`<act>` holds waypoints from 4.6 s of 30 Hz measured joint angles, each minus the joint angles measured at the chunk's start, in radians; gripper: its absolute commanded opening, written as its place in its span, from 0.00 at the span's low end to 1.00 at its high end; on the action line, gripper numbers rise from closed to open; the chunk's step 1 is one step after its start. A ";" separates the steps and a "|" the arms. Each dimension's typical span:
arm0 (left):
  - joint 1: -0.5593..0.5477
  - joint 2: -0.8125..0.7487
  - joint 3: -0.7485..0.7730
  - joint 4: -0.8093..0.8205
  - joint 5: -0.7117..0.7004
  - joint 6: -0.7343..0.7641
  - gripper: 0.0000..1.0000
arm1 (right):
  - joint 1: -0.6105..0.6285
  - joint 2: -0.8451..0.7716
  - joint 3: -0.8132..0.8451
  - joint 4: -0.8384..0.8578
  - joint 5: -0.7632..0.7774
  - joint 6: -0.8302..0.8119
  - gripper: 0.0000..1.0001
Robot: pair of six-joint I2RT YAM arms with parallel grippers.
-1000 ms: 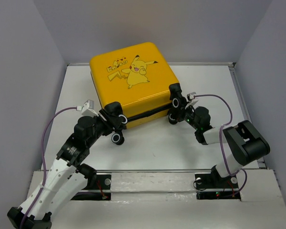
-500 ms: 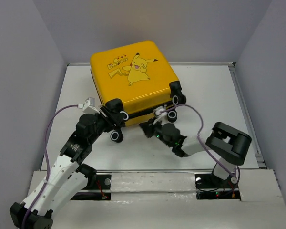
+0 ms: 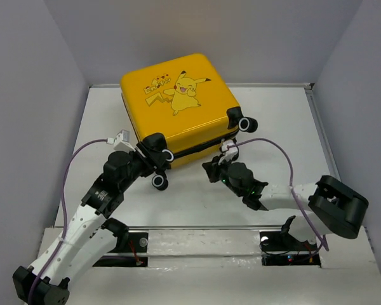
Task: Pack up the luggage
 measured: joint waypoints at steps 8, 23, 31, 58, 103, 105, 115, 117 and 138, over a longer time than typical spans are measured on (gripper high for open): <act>0.000 -0.035 0.000 -0.034 -0.019 0.021 0.06 | -0.272 -0.176 -0.008 -0.218 0.009 0.022 0.48; 0.000 -0.050 -0.017 -0.034 -0.018 0.032 0.06 | -0.368 0.024 0.170 -0.280 -0.065 -0.122 0.52; 0.000 -0.057 -0.030 -0.025 -0.016 0.031 0.06 | -0.383 0.099 0.201 -0.288 -0.126 -0.151 0.21; 0.024 0.179 0.111 -0.003 0.176 -0.027 0.06 | 0.065 0.271 0.396 -0.239 -0.060 0.101 0.07; -0.013 -0.016 0.003 0.138 0.188 0.080 0.99 | 0.188 -0.139 0.291 -0.406 0.041 0.117 0.95; -0.012 -0.028 0.004 0.139 0.175 0.091 0.99 | 0.167 -0.098 0.345 -0.409 0.039 0.094 0.95; -0.011 -0.045 0.004 0.123 0.156 0.115 0.96 | 0.097 0.010 0.418 -0.426 -0.023 0.090 0.90; -0.011 -0.071 0.003 0.107 0.136 0.119 0.92 | 0.097 0.023 0.443 -0.446 -0.037 0.090 0.87; -0.008 -0.273 -0.350 0.100 0.090 0.056 0.41 | 0.123 0.243 1.015 -1.197 0.064 -0.093 0.07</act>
